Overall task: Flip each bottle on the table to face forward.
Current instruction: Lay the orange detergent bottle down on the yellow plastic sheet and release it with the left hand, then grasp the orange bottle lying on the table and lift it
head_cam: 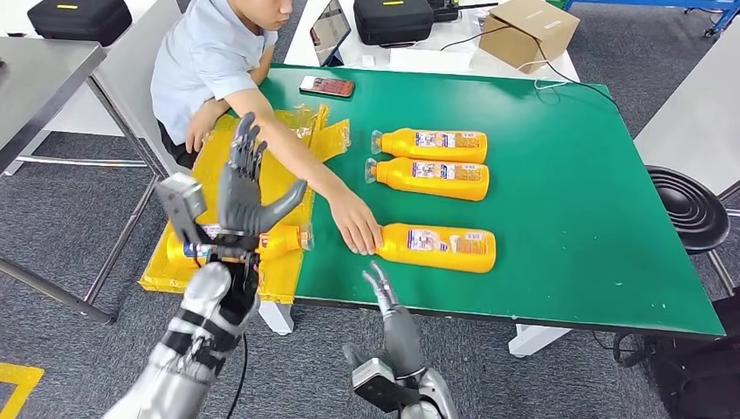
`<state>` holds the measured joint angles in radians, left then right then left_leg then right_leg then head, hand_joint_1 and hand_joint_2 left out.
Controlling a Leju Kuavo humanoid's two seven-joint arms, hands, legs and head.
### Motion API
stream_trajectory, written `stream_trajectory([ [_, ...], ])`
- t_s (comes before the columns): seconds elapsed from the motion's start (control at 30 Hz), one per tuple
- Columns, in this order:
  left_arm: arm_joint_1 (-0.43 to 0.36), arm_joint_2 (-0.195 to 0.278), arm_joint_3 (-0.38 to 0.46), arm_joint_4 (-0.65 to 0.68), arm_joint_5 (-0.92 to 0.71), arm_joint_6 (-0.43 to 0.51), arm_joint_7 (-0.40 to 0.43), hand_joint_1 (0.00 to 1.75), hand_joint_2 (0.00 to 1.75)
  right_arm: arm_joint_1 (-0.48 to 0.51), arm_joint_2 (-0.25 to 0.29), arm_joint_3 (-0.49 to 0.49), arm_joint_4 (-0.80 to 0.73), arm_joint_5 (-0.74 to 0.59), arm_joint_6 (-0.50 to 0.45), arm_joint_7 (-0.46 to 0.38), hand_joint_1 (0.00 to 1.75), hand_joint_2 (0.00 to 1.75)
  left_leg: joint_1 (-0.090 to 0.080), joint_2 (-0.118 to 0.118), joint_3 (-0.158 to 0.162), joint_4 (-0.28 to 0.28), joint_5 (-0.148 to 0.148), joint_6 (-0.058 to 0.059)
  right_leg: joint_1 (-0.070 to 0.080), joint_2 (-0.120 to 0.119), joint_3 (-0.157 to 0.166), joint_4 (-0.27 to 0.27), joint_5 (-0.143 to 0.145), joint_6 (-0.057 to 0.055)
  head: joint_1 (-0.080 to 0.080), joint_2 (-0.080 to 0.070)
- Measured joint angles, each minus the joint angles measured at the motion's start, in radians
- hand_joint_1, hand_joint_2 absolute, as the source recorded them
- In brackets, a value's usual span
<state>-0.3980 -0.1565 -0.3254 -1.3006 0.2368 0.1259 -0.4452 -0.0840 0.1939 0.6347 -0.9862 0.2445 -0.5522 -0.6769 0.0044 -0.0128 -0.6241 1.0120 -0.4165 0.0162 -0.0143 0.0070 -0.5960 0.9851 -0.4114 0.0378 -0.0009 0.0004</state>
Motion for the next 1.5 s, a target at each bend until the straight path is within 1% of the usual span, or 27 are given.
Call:
stream_trajectory([
  [0.07,0.052,0.002,-0.004,-0.065,0.005,0.018,-0.014,0.0,1.75,0.008,-0.009,-0.021,-0.021,0.051,-0.041,0.012,0.0,1.75,0.0,0.0,-0.001,0.0,0.0,0.0,0.0,0.0,0.0,0.0,0.0,0.0,0.0,0.0],
  [0.1,0.084,0.002,-0.005,-0.096,0.002,0.032,-0.029,0.0,1.75,0.012,-0.013,-0.036,-0.031,0.102,-0.072,0.026,0.0,1.75,0.0,0.0,0.0,0.0,0.0,0.0,0.0,0.0,0.0,0.0,0.0,0.0,0.0,0.0],
  [0.17,0.167,0.004,-0.009,-0.153,-0.014,0.056,-0.065,0.0,1.75,0.021,-0.024,-0.091,-0.055,0.244,-0.124,0.066,0.0,1.75,0.0,0.002,0.0,0.0,-0.001,0.0,0.0,0.001,0.0,0.0,0.0,0.0,0.0,0.0],
  [0.23,0.255,0.004,-0.016,-0.192,-0.021,0.067,-0.081,0.0,1.75,0.024,-0.043,-0.164,-0.072,0.371,-0.139,0.108,0.0,1.75,0.0,0.002,0.0,0.0,-0.001,0.0,-0.001,0.001,0.0,-0.001,-0.001,0.001,0.0,0.0],
  [0.3,0.323,0.004,-0.022,-0.207,0.004,0.066,-0.053,0.0,1.75,0.019,-0.066,-0.237,-0.076,0.456,-0.14,0.152,0.0,1.75,-0.001,0.0,0.0,0.0,-0.001,0.0,-0.001,0.001,0.0,-0.001,-0.001,0.002,0.0,0.0],
  [0.37,0.373,0.003,-0.026,-0.211,0.039,0.058,-0.015,0.0,1.75,-0.005,-0.09,-0.306,-0.057,0.523,-0.141,0.187,0.0,1.75,-0.001,0.0,0.0,0.0,-0.001,0.001,-0.002,0.001,0.0,-0.001,-0.001,0.003,0.0,0.0],
  [0.5,0.425,-0.001,-0.04,-0.211,0.058,0.051,-0.004,0.0,1.75,-0.078,-0.126,-0.397,0.023,0.577,-0.141,0.206,0.0,1.75,-0.002,0.001,0.0,0.0,0.0,0.002,-0.003,0.001,0.0,-0.001,0.0,0.004,0.0,0.0],
  [0.63,0.444,-0.001,-0.052,-0.214,0.05,0.05,-0.014,0.0,1.75,-0.143,-0.14,-0.432,0.108,0.574,-0.141,0.218,0.0,1.75,-0.002,0.001,0.0,0.0,0.0,0.002,-0.002,0.001,0.0,-0.001,0.0,0.005,0.0,0.0],
  [0.83,0.445,-0.003,-0.073,-0.216,0.033,0.051,-0.032,0.0,1.75,-0.242,-0.144,-0.456,0.235,0.545,-0.141,0.216,0.0,1.75,-0.002,0.001,0.0,0.0,0.001,0.002,-0.002,0.001,0.0,-0.001,0.0,0.005,0.0,0.0],
  [0.93,0.443,-0.004,-0.077,-0.213,0.043,0.051,-0.022,0.0,1.75,-0.272,-0.144,-0.462,0.278,0.585,-0.141,0.235,0.0,1.75,-0.002,0.001,0.0,0.0,0.0,0.002,-0.002,0.001,0.0,-0.001,0.0,0.005,0.0,0.0],
  [1.03,0.429,-0.008,-0.086,-0.198,0.052,0.047,-0.018,0.0,1.75,-0.322,-0.138,-0.465,0.346,0.633,-0.141,0.272,0.0,1.75,-0.002,0.001,0.0,0.0,0.001,0.002,-0.002,0.001,0.0,-0.001,0.0,0.005,0.0,0.0],
  [1.1,0.416,-0.012,-0.094,-0.185,0.049,0.045,-0.021,0.0,1.75,-0.355,-0.132,-0.463,0.394,0.678,-0.141,0.315,0.0,1.75,-0.002,0.0,0.0,0.0,0.001,0.002,-0.003,0.001,0.0,-0.001,0.0,0.005,0.0,0.0],
  [1.27,0.387,-0.02,-0.116,-0.153,0.045,0.045,-0.021,0.0,1.75,-0.415,-0.123,-0.452,0.485,0.802,-0.131,0.461,0.0,1.75,-0.002,0.0,0.0,0.0,0.001,0.003,-0.003,0.001,0.001,-0.001,0.0,0.005,0.0,0.0],
  [1.37,0.376,-0.023,-0.123,-0.14,0.045,0.044,-0.011,0.0,1.75,-0.442,-0.119,-0.443,0.53,0.841,-0.082,0.54,0.0,1.75,-0.002,0.0,0.0,0.0,0.001,0.003,-0.003,0.001,0.001,-0.001,0.0,0.005,0.0,0.0],
  [1.5,0.365,-0.023,-0.126,-0.122,0.032,0.043,0.005,0.0,1.75,-0.488,-0.12,-0.411,0.573,0.924,0.006,0.693,0.0,1.75,-0.002,0.003,0.002,0.0,0.001,0.003,-0.002,0.002,0.001,-0.001,0.0,0.005,0.0,0.0],
])
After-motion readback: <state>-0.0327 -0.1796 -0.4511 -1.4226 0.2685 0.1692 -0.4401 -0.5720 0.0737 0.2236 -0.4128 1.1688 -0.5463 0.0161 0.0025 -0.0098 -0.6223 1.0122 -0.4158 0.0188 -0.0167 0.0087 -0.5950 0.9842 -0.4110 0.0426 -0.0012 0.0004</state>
